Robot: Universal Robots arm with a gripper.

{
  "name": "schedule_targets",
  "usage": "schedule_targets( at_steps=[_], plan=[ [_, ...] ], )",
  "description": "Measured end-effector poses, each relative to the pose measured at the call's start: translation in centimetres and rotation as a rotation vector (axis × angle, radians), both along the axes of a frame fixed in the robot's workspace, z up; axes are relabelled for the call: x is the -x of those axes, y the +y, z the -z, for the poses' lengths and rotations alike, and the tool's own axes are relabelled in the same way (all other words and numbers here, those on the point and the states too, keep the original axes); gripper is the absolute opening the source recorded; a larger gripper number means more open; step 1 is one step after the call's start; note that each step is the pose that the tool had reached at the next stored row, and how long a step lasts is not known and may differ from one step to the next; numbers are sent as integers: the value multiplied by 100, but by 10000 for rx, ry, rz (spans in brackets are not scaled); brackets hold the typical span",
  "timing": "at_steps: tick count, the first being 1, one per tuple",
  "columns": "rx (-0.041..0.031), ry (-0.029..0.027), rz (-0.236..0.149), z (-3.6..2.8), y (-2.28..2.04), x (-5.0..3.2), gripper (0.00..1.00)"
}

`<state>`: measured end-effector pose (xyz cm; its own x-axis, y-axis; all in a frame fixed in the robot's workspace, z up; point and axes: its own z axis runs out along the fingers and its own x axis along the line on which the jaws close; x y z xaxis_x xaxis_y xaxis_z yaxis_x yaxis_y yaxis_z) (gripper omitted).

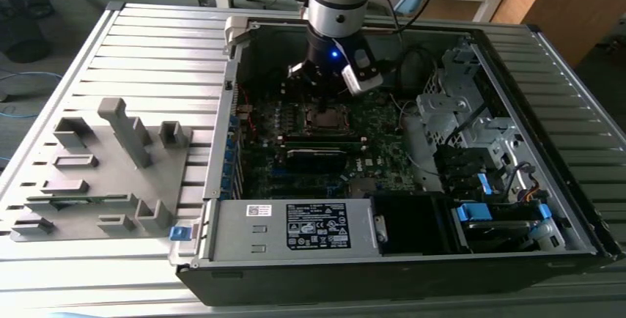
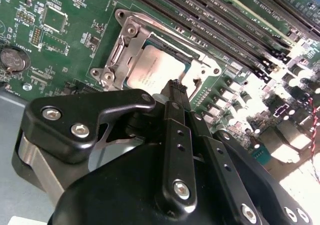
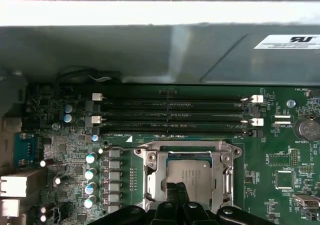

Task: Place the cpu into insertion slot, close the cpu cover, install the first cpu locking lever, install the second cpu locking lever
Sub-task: 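Close the cpu cover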

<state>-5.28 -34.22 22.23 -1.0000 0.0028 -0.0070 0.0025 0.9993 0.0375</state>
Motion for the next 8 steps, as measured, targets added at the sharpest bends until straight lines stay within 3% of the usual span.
schedule_targets(
  at_steps=[8],
  plan=[
    [69, -41, 0, 32, 0, 62, 11]
  ],
)
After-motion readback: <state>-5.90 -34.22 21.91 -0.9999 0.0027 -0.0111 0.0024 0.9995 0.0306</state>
